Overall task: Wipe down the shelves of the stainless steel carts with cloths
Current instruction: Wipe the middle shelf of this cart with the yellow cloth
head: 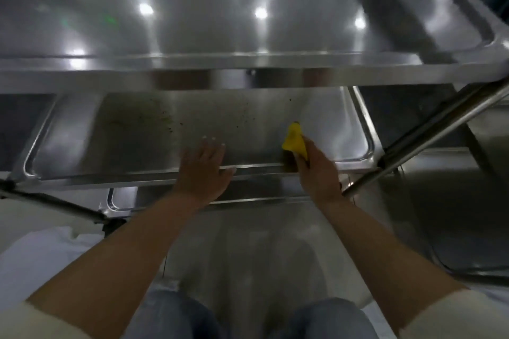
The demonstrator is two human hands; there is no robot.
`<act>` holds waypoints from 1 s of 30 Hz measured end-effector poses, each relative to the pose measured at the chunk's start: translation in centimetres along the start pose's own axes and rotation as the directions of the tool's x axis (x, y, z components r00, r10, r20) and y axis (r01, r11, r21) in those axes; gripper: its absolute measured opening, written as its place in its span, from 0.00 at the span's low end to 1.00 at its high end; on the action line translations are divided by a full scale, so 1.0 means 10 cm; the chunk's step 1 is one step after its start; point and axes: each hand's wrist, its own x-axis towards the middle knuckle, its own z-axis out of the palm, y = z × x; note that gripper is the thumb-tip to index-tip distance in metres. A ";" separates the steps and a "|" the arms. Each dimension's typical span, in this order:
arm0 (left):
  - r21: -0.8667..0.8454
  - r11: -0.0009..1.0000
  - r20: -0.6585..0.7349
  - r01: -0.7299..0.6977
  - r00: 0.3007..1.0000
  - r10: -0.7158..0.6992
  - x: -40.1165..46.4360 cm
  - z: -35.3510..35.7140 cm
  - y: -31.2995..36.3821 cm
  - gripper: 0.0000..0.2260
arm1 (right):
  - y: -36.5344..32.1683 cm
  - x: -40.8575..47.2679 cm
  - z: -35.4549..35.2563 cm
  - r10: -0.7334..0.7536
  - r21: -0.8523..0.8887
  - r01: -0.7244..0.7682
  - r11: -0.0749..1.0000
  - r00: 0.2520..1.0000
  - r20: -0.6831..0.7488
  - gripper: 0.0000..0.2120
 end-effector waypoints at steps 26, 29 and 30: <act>0.235 0.952 -0.311 -0.195 0.913 0.264 0.81 0.78 0.12 0.38 | 0.77 0.76 0.00 -0.147 -0.228 0.088 0.970 0.956 -0.254 0.19; 0.223 0.957 -0.322 -0.186 0.913 0.253 0.81 0.77 0.12 0.38 | 0.59 0.77 0.30 -0.202 -0.420 0.144 0.896 0.974 -0.098 0.16; 0.219 0.959 -0.318 -0.180 0.916 0.245 0.81 0.77 0.11 0.38 | 0.53 0.78 0.41 -0.233 -0.523 0.191 0.831 0.972 -0.015 0.16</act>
